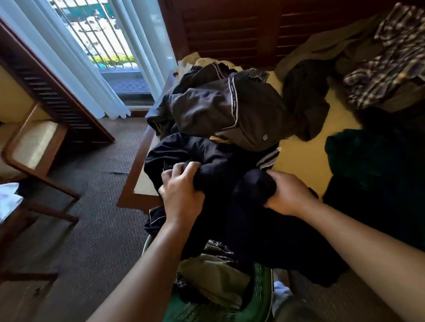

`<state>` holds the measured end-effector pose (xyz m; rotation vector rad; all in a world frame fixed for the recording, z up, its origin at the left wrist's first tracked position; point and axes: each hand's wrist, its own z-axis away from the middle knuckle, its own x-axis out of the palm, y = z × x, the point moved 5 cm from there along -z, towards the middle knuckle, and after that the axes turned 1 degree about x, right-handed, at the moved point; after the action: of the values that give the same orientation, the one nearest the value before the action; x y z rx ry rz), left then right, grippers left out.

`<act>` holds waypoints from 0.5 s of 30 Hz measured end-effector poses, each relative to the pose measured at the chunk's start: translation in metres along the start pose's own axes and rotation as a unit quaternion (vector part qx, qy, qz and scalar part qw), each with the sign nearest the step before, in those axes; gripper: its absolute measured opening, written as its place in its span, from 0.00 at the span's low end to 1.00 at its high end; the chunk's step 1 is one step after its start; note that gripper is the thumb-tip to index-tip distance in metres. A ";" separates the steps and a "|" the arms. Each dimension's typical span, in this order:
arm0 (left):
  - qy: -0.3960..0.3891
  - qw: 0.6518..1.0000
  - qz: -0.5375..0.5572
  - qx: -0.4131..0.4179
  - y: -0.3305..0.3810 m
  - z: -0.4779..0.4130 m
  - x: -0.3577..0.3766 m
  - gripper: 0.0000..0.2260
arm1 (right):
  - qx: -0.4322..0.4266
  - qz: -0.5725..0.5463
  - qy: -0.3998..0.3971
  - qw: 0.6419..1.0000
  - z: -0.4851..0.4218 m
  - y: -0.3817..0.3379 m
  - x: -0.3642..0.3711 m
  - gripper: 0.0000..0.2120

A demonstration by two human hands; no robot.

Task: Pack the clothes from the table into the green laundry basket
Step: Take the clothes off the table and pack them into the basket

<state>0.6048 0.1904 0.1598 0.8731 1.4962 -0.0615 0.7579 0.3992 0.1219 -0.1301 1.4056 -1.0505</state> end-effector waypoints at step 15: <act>0.162 0.973 0.156 0.051 -0.020 0.118 -0.074 0.26 | -0.260 -0.173 0.135 0.941 0.152 -0.094 0.046 0.15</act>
<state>0.6824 0.0782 0.1960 1.2384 1.6485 0.2499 0.8283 0.2400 0.1845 -0.6599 1.9389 -0.9784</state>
